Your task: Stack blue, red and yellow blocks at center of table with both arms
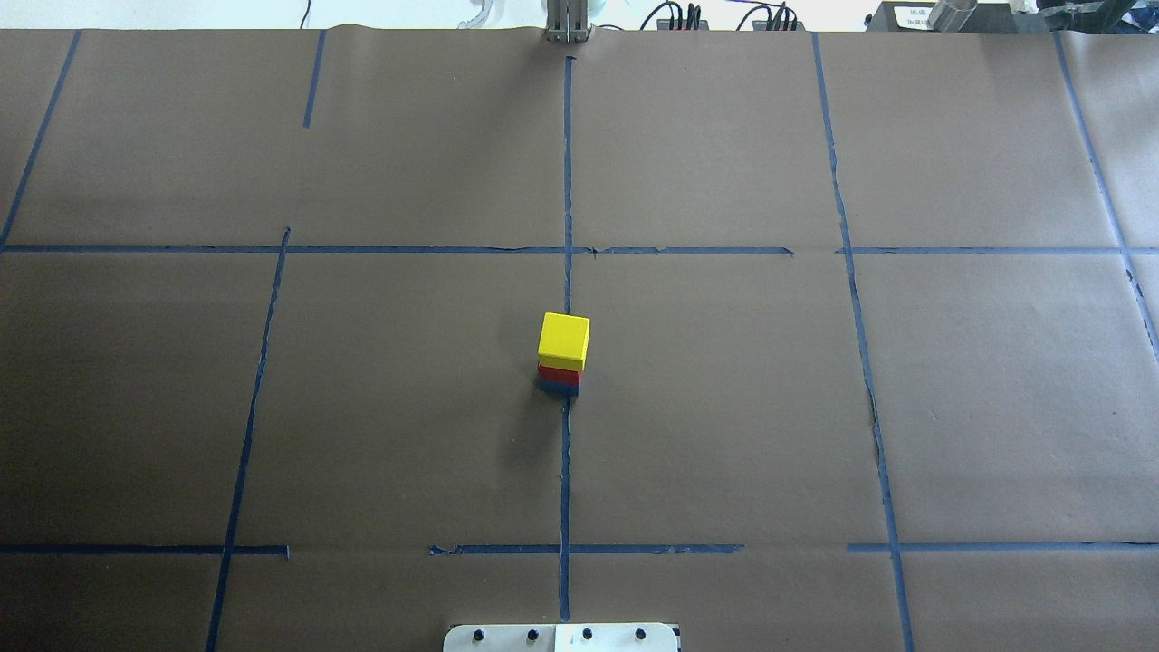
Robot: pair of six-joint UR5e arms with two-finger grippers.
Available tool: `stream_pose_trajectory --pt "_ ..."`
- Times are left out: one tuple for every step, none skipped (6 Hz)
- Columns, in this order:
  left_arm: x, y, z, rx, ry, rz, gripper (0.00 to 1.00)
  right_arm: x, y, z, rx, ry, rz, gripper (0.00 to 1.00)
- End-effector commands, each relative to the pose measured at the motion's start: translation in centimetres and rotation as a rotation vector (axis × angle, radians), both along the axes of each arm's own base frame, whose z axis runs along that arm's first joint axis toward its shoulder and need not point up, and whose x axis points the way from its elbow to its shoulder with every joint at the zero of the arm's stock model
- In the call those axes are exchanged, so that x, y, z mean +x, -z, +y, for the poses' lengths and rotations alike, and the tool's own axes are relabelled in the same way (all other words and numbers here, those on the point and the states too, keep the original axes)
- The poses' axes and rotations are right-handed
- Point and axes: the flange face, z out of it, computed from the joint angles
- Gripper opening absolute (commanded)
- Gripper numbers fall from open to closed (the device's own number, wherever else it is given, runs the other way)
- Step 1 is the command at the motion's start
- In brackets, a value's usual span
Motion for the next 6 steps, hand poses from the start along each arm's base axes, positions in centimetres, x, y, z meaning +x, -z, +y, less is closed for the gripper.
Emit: stream_pose_trajectory --pt "0.1 -0.9 0.3 -0.014 -0.002 0.001 1.0 -0.1 -0.9 0.4 -0.024 0.002 -0.012 1.0" --pt "0.1 -1.1 0.4 -0.019 -0.001 0.0 1.0 -0.1 -0.9 0.4 -0.024 0.002 -0.015 1.0" --pt "0.0 -1.3 0.4 -0.021 -0.004 -0.022 1.0 -0.1 -0.7 0.3 -0.016 0.002 -0.011 1.0" --pt "-0.8 -1.5 0.3 -0.013 -0.007 -0.111 1.0 -0.1 -0.7 0.2 -0.013 0.002 -0.012 1.0" --pt "-0.7 -1.6 0.2 -0.016 -0.007 -0.119 1.0 -0.2 -0.5 0.2 -0.015 -0.002 -0.019 1.0" --pt "-0.7 -2.1 0.1 -0.023 -0.01 -0.118 1.0 -0.4 0.0 -0.1 -0.013 -0.003 -0.042 1.0"
